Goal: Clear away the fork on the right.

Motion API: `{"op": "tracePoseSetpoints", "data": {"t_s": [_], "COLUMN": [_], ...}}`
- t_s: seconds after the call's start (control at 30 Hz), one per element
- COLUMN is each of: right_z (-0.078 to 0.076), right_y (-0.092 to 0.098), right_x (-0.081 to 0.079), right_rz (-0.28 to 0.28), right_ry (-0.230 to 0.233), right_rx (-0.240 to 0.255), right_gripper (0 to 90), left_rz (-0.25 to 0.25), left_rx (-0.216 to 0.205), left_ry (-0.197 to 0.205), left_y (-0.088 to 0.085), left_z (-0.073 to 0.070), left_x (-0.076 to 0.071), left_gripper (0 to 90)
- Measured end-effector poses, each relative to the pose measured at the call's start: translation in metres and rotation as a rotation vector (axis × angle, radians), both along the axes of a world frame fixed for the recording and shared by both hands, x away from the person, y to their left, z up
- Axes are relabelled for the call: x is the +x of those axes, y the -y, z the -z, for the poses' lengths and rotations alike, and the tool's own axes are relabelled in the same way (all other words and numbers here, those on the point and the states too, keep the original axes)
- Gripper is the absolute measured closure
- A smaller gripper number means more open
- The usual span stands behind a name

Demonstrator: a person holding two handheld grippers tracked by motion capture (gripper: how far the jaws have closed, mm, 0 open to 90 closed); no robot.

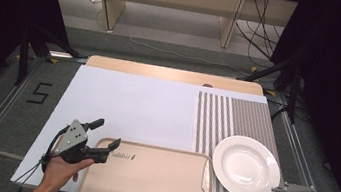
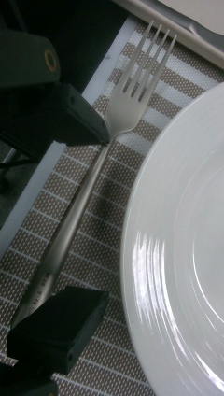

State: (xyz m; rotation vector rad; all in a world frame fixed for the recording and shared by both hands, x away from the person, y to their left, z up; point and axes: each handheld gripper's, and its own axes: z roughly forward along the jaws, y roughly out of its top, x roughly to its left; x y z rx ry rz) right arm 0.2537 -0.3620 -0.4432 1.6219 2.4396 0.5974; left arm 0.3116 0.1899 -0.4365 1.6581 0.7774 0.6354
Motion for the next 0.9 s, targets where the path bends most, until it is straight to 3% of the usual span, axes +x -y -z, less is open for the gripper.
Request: {"op": "tracePoseSetpoints", "data": {"t_s": [0.03,0.1,0.17,0.2,0.23,0.27,0.3,0.4,0.47,0.5,0.53,0.6,0.63,0.83,0.87,0.9], "right_z": [0.003,0.003,0.002,0.004,0.004,0.005,0.004,0.007,0.006,0.008,0.008,0.01,0.009,0.013,0.011,0.011], "right_y": [0.001,0.0,-0.003,-0.002,-0.003,-0.003,-0.007,-0.007,-0.01,-0.01,-0.012,-0.012,-0.014,-0.014,-0.016,-0.015], "right_x": [0.001,0.001,0.002,0.003,0.002,0.004,0.002,0.005,0.004,0.005,0.004,0.006,0.005,0.007,0.006,0.007], "right_rz": [-0.027,-0.048,-0.036,-0.063,-0.061,-0.071,-0.031,-0.084,-0.07,-0.083,-0.065,-0.097,-0.078,-0.112,-0.094,-0.102], "right_ry": [0.027,-0.002,-0.017,0.004,-0.013,0.002,-0.036,-0.013,-0.036,-0.024,-0.052,-0.033,-0.063,-0.038,-0.075,-0.071], "right_rx": [-0.004,-0.03,-0.02,-0.032,-0.034,-0.024,-0.019,-0.038,-0.046,-0.051,-0.044,-0.052,-0.055,-0.058,-0.07,-0.073], "right_gripper": [21.8,22.3,23.1,23.4,23.5,23.9,24.1,25.1,25.7,26.2,26.7,27.5,28.3,32.0,32.6,33.1], "left_rz": [0.0,0.0,0.0,0.0,0.0,0.0,0.0,0.001,0.002,0.002,0.002,0.001,0.002,0.008,0.008,0.008], "left_rx": [-0.001,-0.001,-0.002,-0.001,-0.002,-0.002,-0.002,-0.001,0.002,0.002,0.002,0.001,0.0,-0.002,-0.003,-0.003], "left_ry": [-0.001,-0.001,-0.002,-0.001,-0.001,-0.001,-0.002,-0.001,-0.001,-0.001,-0.001,-0.001,-0.001,0.003,0.003,0.003], "left_y": [0.0,0.0,0.0,0.0,0.0,0.0,0.0,0.0,0.0,0.0,0.0,0.0,0.0,0.001,0.001,0.001], "left_z": [0.0,0.0,0.0,0.0,0.0,0.0,0.0,0.0,0.0,0.0,0.0,0.0,0.0,0.0,0.0,0.0], "left_x": [0.0,0.0,0.0,0.0,0.0,0.0,0.0,0.0,0.0,0.0,0.0,0.001,0.001,0.001,0.001,0.001], "left_gripper": [17.5,17.5,17.5,17.5,17.5,17.5,17.4,17.4,17.5,17.4,17.4,17.5,17.4,17.5,17.4,17.4]}}
